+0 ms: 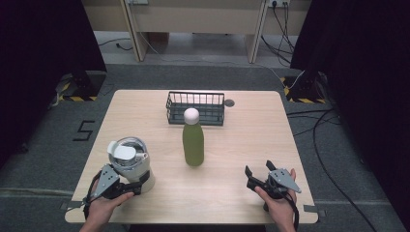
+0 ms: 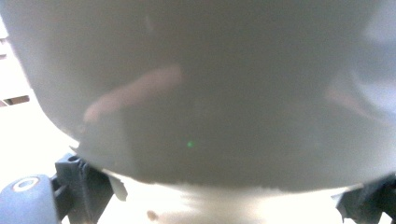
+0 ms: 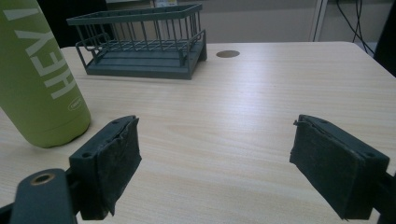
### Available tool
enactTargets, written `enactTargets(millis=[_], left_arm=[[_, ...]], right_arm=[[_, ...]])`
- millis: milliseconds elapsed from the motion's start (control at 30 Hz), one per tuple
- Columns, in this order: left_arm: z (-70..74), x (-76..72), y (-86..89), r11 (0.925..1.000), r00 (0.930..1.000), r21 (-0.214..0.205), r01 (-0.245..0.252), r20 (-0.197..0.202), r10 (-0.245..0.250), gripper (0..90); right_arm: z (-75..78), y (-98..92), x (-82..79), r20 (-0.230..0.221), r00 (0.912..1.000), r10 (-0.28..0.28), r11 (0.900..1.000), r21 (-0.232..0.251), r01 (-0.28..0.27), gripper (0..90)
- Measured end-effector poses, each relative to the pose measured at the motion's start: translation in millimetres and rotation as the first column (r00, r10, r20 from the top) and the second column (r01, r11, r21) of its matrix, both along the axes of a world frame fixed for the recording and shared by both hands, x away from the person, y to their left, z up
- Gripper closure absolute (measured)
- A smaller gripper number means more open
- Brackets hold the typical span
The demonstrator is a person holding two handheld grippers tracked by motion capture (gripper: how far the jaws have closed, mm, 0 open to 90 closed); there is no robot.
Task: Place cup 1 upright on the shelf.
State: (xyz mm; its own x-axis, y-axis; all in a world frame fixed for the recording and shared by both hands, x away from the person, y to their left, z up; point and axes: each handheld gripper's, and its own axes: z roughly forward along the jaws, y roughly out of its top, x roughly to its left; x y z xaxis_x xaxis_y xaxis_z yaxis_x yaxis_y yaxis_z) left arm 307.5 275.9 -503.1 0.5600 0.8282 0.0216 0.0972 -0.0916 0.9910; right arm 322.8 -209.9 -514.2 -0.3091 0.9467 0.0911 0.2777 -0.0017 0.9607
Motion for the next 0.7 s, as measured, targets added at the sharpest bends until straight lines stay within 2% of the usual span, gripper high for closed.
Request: enactTargets(millis=[100, 267, 700], left_arm=[[0.8, -0.2, -1.2, 0.9999, 0.9999, -0.013, 0.009, -0.005, -0.009, 9.8], [5.3, -0.5, -4.6, 0.9999, 0.9998, 0.004, 0.015, 0.016, -0.015, 9.8], [21.6, 14.6, -12.1, 0.9998, 0.9988, -0.002, 0.019, 0.045, -0.019, 9.8]], right_arm=[[-0.2, -0.3, 0.4, -0.001, 1.0000, -0.001, 1.0000, 0.000, 0.001, 15.3], [0.0, -0.6, 0.7, -0.001, 1.0000, -0.005, 1.0000, 0.003, 0.005, 15.4], [0.9, -2.1, 1.1, 0.001, 1.0000, -0.009, 0.9999, 0.012, 0.009, 15.5]])
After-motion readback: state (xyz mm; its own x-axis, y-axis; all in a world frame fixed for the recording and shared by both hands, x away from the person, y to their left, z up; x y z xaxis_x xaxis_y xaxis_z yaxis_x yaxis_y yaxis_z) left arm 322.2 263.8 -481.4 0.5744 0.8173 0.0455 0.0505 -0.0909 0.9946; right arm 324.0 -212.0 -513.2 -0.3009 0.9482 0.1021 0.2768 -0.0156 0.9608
